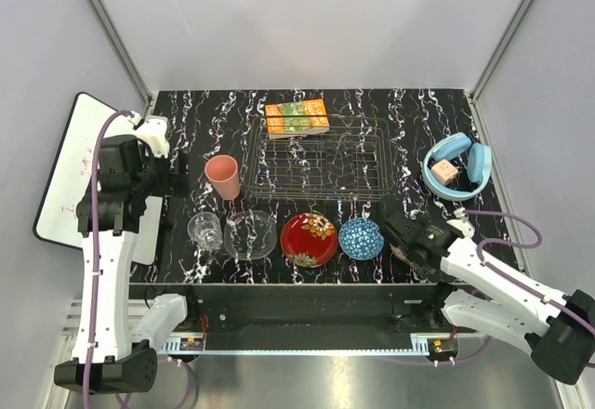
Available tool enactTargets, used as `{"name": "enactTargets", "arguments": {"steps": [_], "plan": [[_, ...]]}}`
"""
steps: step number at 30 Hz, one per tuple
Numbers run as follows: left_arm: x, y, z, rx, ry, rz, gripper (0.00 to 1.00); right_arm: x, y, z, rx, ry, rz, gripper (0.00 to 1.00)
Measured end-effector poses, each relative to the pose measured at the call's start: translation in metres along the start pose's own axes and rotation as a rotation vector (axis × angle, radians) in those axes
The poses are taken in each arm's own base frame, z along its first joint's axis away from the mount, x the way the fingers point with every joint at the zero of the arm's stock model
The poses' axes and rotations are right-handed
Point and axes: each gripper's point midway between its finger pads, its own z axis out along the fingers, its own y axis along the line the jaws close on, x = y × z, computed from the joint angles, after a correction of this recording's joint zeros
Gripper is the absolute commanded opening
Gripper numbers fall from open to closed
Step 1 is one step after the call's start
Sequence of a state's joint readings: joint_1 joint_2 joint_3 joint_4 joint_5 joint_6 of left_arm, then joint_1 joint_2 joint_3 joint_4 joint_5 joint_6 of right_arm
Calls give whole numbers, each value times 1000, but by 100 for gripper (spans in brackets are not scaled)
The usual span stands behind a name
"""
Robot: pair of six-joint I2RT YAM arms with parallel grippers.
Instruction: Load the mixed dishes into the dish rack
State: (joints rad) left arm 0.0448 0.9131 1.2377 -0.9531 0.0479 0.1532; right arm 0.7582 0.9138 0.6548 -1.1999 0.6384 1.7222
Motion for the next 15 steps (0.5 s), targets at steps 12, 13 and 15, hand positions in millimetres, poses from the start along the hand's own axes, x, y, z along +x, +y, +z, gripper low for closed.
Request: {"name": "enactTargets", "arguments": {"steps": [12,13,15], "plan": [[-9,2,-3,-6,-23,4,99,11,0,31,52,-14,-1,50],[-10,2,-4,-6,-26,4,99,11,1,31,47,-12,-1,39],[-12,2,-5,-7,-32,4,99,11,4,32,38,-10,-4,32]]}}
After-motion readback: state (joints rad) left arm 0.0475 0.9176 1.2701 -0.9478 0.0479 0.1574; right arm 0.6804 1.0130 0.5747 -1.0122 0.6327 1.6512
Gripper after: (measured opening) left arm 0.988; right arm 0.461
